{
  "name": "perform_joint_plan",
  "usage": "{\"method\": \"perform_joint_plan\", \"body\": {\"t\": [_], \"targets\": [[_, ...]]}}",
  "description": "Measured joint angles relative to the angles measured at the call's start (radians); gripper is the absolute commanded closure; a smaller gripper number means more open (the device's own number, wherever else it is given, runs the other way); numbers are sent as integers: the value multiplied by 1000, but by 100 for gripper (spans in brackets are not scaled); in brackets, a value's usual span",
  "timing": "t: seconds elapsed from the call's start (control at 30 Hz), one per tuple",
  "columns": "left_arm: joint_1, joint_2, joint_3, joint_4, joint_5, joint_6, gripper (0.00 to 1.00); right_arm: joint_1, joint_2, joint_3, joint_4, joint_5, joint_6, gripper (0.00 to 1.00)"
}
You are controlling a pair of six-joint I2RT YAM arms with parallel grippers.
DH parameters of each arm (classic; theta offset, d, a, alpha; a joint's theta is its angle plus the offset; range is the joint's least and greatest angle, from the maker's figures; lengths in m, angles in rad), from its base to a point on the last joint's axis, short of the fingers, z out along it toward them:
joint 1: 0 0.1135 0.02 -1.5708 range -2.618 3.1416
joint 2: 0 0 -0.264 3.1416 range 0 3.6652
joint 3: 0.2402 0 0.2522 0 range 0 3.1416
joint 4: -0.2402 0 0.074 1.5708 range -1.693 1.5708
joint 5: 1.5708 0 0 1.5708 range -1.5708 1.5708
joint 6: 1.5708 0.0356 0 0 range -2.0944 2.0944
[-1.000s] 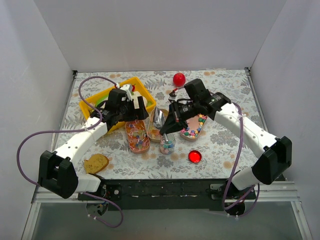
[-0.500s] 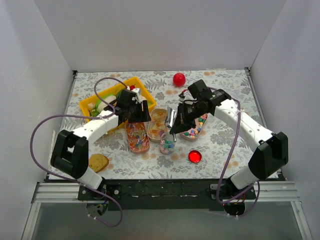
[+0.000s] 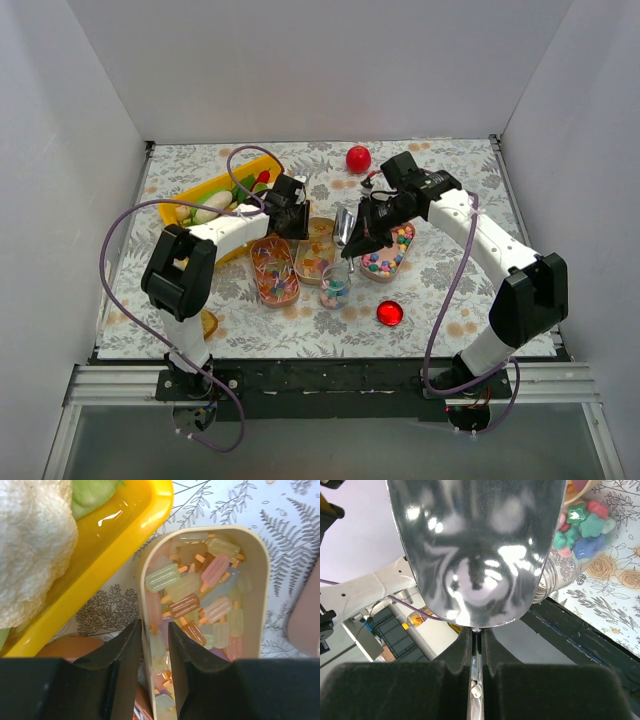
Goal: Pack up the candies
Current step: Adjust the storage box at the center of the board.
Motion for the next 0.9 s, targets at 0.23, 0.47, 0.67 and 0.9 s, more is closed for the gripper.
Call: {"method": "perform_joint_plan", "body": {"t": [0.23,0.47,0.67,0.9], "targets": [[0,27,14,-38,-35,0,94,-40,0,0,0,-26,-23,99],[-24,41,37,-60,-59,-7,100,-83,0,0,-3,-55,-50,99],[-76,116,142,-86,-95,-29,100,-132,4,-2,-14,-86,-72,99],[-131,246,320,-108,-114,-90,100,-169,6,-64,-26,-95,-86,99]]}}
